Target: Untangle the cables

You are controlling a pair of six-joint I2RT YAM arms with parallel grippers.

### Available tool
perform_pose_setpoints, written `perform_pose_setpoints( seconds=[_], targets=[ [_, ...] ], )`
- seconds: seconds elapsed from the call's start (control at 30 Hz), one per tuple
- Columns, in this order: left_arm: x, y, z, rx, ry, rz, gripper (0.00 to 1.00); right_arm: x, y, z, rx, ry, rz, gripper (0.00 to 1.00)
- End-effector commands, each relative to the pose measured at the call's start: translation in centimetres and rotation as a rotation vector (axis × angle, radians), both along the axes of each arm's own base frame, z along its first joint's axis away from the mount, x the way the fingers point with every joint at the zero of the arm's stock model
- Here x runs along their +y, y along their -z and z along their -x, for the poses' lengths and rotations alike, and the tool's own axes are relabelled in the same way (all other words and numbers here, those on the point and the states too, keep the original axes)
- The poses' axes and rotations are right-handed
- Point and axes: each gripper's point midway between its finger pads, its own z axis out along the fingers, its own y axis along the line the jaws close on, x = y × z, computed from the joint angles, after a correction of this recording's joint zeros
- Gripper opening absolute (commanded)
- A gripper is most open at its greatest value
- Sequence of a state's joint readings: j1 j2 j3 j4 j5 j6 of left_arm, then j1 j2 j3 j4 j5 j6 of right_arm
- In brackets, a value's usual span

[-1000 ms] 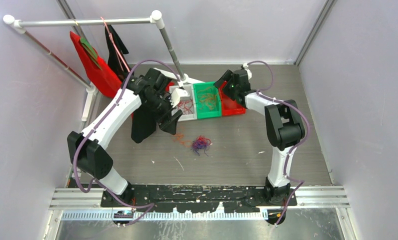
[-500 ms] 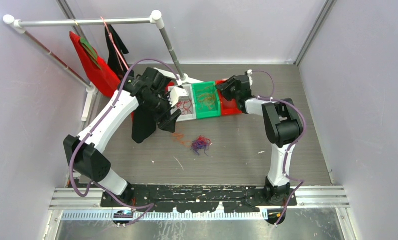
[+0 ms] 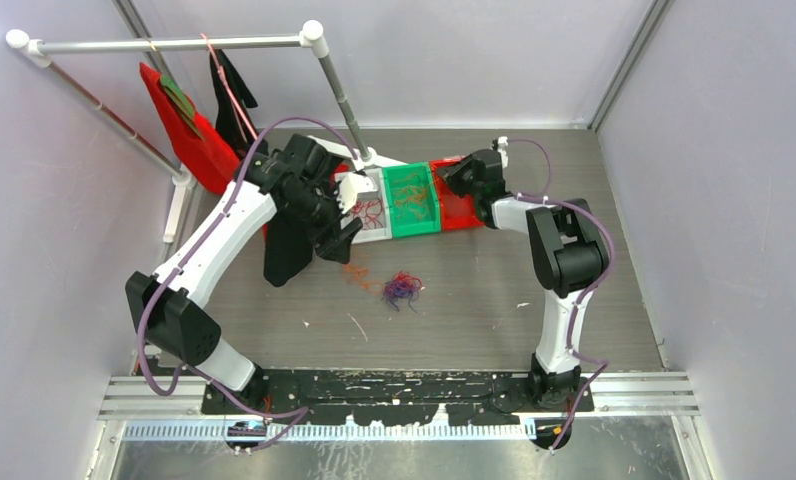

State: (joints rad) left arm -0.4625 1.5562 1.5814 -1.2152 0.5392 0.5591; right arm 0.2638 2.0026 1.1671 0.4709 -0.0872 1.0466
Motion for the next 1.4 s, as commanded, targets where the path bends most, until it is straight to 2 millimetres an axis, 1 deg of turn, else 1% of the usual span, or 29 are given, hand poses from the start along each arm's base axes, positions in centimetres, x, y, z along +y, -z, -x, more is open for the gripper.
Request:
perform_pose_setpoints(
  seconds=[0.0, 0.13, 0.2, 0.33, 0.47, 0.53, 0.67, 0.73, 0.8, 0.9, 0.97, 1.1, 1.3, 1.37],
  targets=[
    [0.0, -1.9, -0.9, -0.089, -0.005, 0.034, 0.72, 0.6, -5.6, -0.2, -0.14, -0.023, -0.017, 0.01],
    [0.3, -2.2, -1.5, -0.104, -0.025, 0.035, 0.72, 1.3, -6.2, 0.1, -0.157, -0.044, -0.002, 0.01],
    [0.5, -2.4, -1.7, -0.111, -0.034, 0.039, 0.72, 2.0, -6.6, 0.5, -0.169, -0.064, 0.018, 0.01],
    [0.7, -2.7, -2.2, -0.125, -0.05, 0.044, 0.72, 4.0, -7.4, 1.5, -0.197, -0.131, 0.086, 0.01],
    [0.9, -2.8, -2.8, -0.131, -0.075, 0.051, 0.71, 6.1, -7.1, 2.7, -0.191, -0.197, 0.172, 0.01],
    [1.0, -2.8, -2.9, -0.134, -0.078, 0.051, 0.7, 7.2, -6.3, 3.4, -0.177, -0.226, 0.223, 0.01],
    [1.2, -2.9, -3.0, -0.14, -0.088, 0.054, 0.7, 8.9, -4.3, 3.9, -0.137, -0.278, 0.275, 0.01],
    [1.3, -3.0, -3.0, -0.141, -0.088, 0.054, 0.7, 9.2, -3.3, 4.0, -0.11, -0.286, 0.319, 0.01],
    [1.4, -3.0, -3.1, -0.144, -0.09, 0.055, 0.7, 8.9, -2.2, 3.9, -0.071, -0.276, 0.377, 0.01],
    [1.5, -3.0, -3.1, -0.143, -0.093, 0.055, 0.7, 7.5, -0.9, 3.5, -0.018, -0.245, 0.496, 0.01],
    [1.5, -3.0, -3.1, -0.143, -0.092, 0.059, 0.7, 7.0, -0.2, 3.2, 0.008, -0.244, 0.569, 0.01],
    [1.5, -3.2, -3.1, -0.149, -0.093, 0.062, 0.7, 7.2, 0.7, 2.9, 0.03, -0.288, 0.655, 0.01],
    [1.7, -3.4, -3.1, -0.154, -0.099, 0.064, 0.7, 7.9, 3.3, 3.4, 0.059, -0.344, 0.746, 0.02],
    [1.8, -3.2, -3.1, -0.152, -0.105, 0.063, 0.7, 8.2, 3.8, 3.5, 0.058, -0.361, 0.776, 0.02]
  ],
)
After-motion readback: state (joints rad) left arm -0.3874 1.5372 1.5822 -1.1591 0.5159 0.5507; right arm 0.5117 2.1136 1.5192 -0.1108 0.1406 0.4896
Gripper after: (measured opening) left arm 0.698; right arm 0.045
